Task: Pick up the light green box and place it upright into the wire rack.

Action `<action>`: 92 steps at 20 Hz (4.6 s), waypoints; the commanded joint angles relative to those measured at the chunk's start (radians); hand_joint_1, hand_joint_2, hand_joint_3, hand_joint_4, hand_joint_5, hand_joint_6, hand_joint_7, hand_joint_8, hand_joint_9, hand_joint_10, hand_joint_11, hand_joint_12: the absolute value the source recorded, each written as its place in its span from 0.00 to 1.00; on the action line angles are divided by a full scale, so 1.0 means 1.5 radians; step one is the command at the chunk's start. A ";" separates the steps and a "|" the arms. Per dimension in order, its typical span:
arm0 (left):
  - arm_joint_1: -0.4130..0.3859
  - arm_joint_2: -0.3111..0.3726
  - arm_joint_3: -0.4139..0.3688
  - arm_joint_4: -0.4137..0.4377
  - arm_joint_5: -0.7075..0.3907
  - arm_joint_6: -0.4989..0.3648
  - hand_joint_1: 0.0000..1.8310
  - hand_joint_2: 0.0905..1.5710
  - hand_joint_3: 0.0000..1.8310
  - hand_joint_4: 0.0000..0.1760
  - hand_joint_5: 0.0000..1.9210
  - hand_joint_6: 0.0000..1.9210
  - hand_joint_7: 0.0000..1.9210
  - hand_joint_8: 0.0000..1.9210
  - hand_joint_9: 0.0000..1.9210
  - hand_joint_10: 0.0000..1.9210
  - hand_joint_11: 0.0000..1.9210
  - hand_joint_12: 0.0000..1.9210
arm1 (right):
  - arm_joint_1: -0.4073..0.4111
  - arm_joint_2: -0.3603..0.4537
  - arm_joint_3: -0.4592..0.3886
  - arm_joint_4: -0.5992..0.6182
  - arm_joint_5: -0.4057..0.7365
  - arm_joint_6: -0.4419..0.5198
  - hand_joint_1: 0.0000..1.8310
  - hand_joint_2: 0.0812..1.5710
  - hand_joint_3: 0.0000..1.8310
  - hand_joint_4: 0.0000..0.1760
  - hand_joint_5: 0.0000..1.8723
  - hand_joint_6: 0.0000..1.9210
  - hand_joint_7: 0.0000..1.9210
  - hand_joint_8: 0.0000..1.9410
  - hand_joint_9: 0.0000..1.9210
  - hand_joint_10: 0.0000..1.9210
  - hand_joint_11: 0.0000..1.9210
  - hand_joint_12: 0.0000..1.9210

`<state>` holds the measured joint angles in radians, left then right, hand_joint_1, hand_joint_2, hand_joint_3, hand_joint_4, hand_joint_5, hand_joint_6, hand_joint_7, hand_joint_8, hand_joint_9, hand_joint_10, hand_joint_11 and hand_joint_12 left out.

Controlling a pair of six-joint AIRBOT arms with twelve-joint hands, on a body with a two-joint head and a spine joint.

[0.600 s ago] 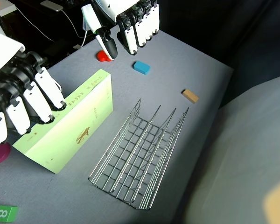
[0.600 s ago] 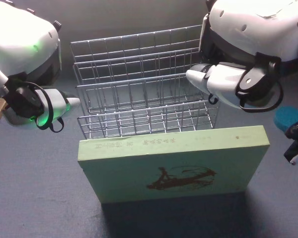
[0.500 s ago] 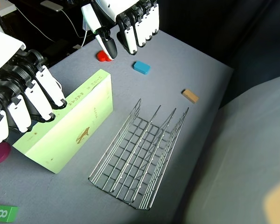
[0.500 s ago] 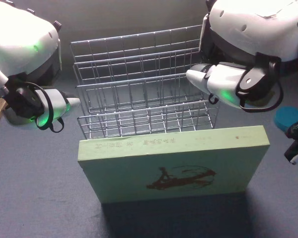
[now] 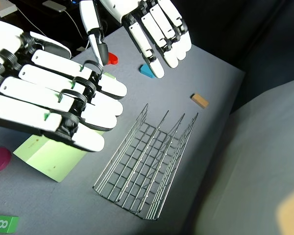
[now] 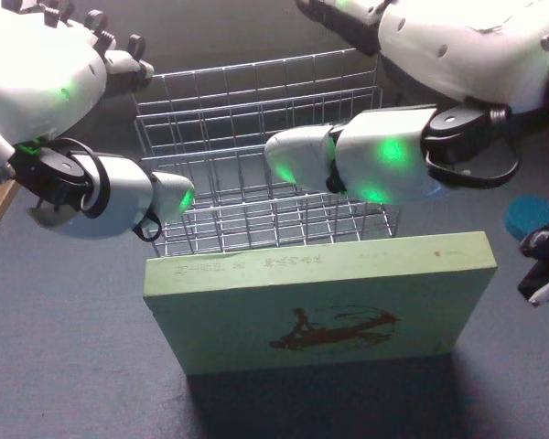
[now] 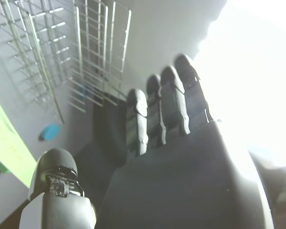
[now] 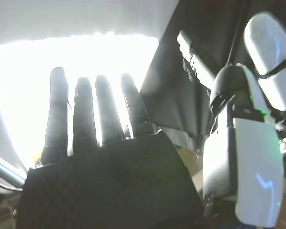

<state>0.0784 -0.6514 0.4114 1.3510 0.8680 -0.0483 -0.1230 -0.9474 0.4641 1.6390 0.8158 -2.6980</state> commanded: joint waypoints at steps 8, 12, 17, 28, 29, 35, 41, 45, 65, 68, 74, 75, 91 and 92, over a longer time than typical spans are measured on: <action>0.003 0.050 0.035 0.060 -0.046 0.022 0.06 0.71 0.00 0.36 0.14 0.00 0.11 0.00 0.10 0.00 0.00 0.33 | -0.006 -0.075 0.032 0.069 -0.016 -0.091 0.11 0.61 0.00 0.15 0.00 0.00 0.02 0.00 0.00 0.00 0.00 0.22; -0.009 0.064 0.043 0.059 -0.053 0.044 0.06 0.71 0.00 0.36 0.14 0.00 0.11 0.00 0.10 0.00 0.00 0.33 | -0.016 -0.133 0.086 0.150 -0.014 -0.154 0.21 0.58 0.00 0.15 0.00 0.00 0.02 0.00 0.00 0.00 0.00 0.21; -0.044 0.074 0.050 0.015 -0.047 0.152 0.06 0.71 0.00 0.37 0.14 0.00 0.11 0.00 0.11 0.00 0.00 0.33 | -0.020 -0.172 0.124 0.225 -0.022 -0.183 0.35 0.55 0.00 0.17 0.00 0.00 0.01 0.00 0.00 0.00 0.00 0.20; -0.088 0.123 0.035 -0.079 -0.054 0.307 0.06 0.71 0.00 0.36 0.14 0.00 0.12 0.00 0.10 0.00 0.00 0.32 | -0.028 -0.180 0.131 0.287 -0.007 -0.208 0.38 0.55 0.00 0.17 0.01 0.00 0.02 0.00 0.01 0.00 0.00 0.24; -0.088 0.131 0.030 -0.079 -0.057 0.310 0.06 0.71 0.00 0.36 0.14 0.00 0.12 0.00 0.10 0.00 0.00 0.32 | -0.028 -0.180 0.131 0.288 -0.007 -0.208 0.38 0.55 0.00 0.17 0.01 0.00 0.02 0.00 0.01 0.00 0.00 0.24; -0.090 0.137 0.025 -0.103 -0.068 0.347 0.06 0.72 0.00 0.36 0.14 0.00 0.12 0.00 0.11 0.00 0.00 0.32 | -0.026 -0.178 0.131 0.288 -0.010 -0.208 0.52 0.64 0.01 0.00 0.17 0.01 0.23 0.01 0.23 0.02 0.03 0.64; -0.092 0.137 0.020 -0.103 -0.071 0.337 0.06 0.72 0.00 0.36 0.15 0.00 0.12 0.00 0.11 0.00 0.00 0.32 | -0.020 -0.175 0.130 0.288 -0.010 -0.208 0.64 0.73 0.00 0.00 0.40 0.54 0.48 0.45 0.49 0.14 0.28 0.70; -0.092 0.137 0.018 -0.103 -0.069 0.335 0.07 0.72 0.00 0.36 0.15 0.00 0.12 0.00 0.11 0.00 0.00 0.33 | -0.010 -0.167 0.122 0.289 -0.011 -0.208 0.74 0.73 0.00 0.00 0.38 0.64 0.47 0.57 0.45 0.71 0.41 0.76; -0.093 0.137 0.021 -0.103 -0.056 0.335 0.08 0.72 0.00 0.35 0.15 0.00 0.13 0.00 0.11 0.00 0.00 0.33 | 0.172 -0.127 0.134 0.278 -0.052 -0.208 0.74 0.73 0.00 0.00 0.39 0.62 0.47 0.57 0.47 0.70 0.44 0.74; -0.093 0.137 0.022 -0.103 -0.056 0.335 0.08 0.73 0.00 0.35 0.15 0.00 0.13 0.00 0.11 0.00 0.00 0.33 | 0.177 -0.147 0.179 0.265 -0.088 -0.209 0.74 0.73 0.00 0.00 0.38 0.62 0.47 0.57 0.46 0.70 0.43 0.74; -0.094 0.137 0.022 -0.103 -0.057 0.335 0.08 0.73 0.00 0.35 0.15 0.00 0.13 0.00 0.12 0.00 0.00 0.34 | 0.166 -0.201 0.247 0.234 -0.125 -0.208 0.74 0.74 0.00 0.00 0.38 0.62 0.47 0.58 0.45 0.73 0.42 0.76; -0.094 0.137 0.023 -0.103 -0.057 0.335 0.08 0.73 0.00 0.35 0.15 0.00 0.12 0.00 0.12 0.00 0.00 0.34 | 0.164 -0.209 0.255 0.235 -0.123 -0.208 0.74 0.74 0.00 0.00 0.38 0.62 0.47 0.58 0.45 0.73 0.42 0.76; -0.094 0.137 0.022 -0.103 -0.057 0.335 0.08 0.73 0.00 0.33 0.15 0.00 0.13 0.00 0.12 0.00 0.00 0.34 | 0.122 -0.241 0.296 0.239 -0.126 -0.202 0.74 0.74 0.00 0.00 0.38 0.63 0.47 0.58 0.43 0.74 0.42 0.77; -0.094 0.137 0.022 -0.103 -0.057 0.335 0.08 0.73 0.00 0.33 0.15 0.00 0.13 0.00 0.12 0.00 0.00 0.34 | 0.121 -0.242 0.299 0.245 -0.130 -0.204 0.74 0.74 0.00 0.00 0.38 0.63 0.47 0.58 0.43 0.74 0.42 0.77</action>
<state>-0.0467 -0.4500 0.4423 1.1141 0.8139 0.4488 0.0505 -1.3067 0.9108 2.0750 0.6720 -3.0058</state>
